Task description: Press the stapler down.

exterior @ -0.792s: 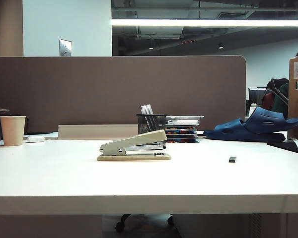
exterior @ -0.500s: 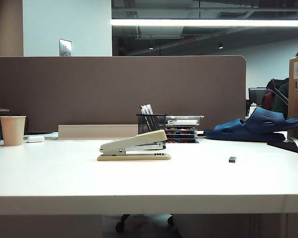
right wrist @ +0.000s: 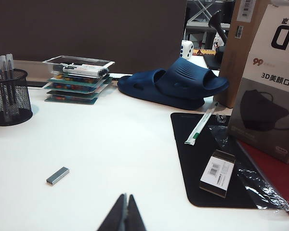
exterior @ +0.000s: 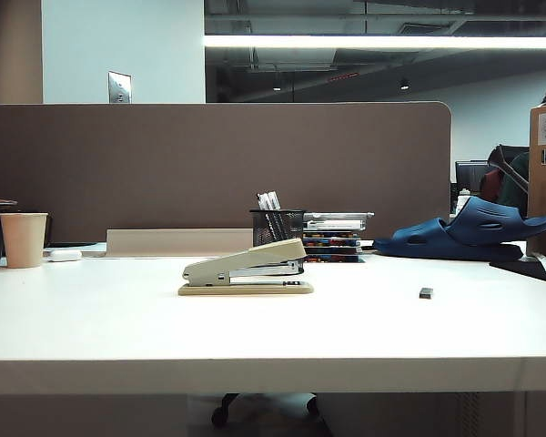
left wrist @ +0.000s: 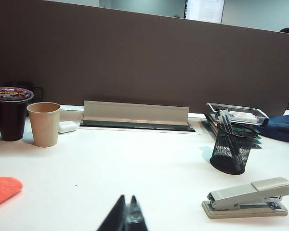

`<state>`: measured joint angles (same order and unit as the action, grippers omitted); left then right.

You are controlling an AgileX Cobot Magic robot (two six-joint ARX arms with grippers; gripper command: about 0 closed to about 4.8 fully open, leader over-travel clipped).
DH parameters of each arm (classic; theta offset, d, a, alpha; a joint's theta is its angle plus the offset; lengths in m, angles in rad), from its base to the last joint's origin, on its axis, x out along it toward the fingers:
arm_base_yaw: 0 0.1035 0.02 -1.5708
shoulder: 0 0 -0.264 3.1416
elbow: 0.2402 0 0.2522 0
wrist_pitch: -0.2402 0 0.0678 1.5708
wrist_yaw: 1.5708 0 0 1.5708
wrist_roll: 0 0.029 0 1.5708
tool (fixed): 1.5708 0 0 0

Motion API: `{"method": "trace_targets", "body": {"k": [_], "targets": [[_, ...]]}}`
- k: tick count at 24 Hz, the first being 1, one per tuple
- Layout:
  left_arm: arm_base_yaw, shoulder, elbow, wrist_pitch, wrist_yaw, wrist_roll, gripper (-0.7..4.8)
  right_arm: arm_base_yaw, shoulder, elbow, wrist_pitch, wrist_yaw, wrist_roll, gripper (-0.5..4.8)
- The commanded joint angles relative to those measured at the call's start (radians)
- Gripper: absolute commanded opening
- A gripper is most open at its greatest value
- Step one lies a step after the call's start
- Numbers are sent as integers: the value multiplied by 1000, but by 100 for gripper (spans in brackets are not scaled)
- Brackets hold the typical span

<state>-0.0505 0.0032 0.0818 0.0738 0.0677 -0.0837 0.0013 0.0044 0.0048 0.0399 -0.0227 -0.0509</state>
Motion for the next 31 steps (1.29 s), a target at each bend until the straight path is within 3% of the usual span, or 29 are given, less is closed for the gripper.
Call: {"method": "trace_targets", "body": {"k": [1,9,14,23,31], "targets": [[1,1,2,6,53,-2,-5,-1,-6,-5,21,-2,-2,-9],[1,1,3,-74,324,-2,-5,-1,-6,-5,21,-5,-2,-9],[1,1,3,-106,436,-2,-5,0,-6,-4,19,-6,-1,-9],[1,1,3,-263,497,-2,-5,0,-5,41,-26,-63,30,-9],[1,1,3,-267,497,5,-5,5,52,216,-131,-118,67,-9]]}}
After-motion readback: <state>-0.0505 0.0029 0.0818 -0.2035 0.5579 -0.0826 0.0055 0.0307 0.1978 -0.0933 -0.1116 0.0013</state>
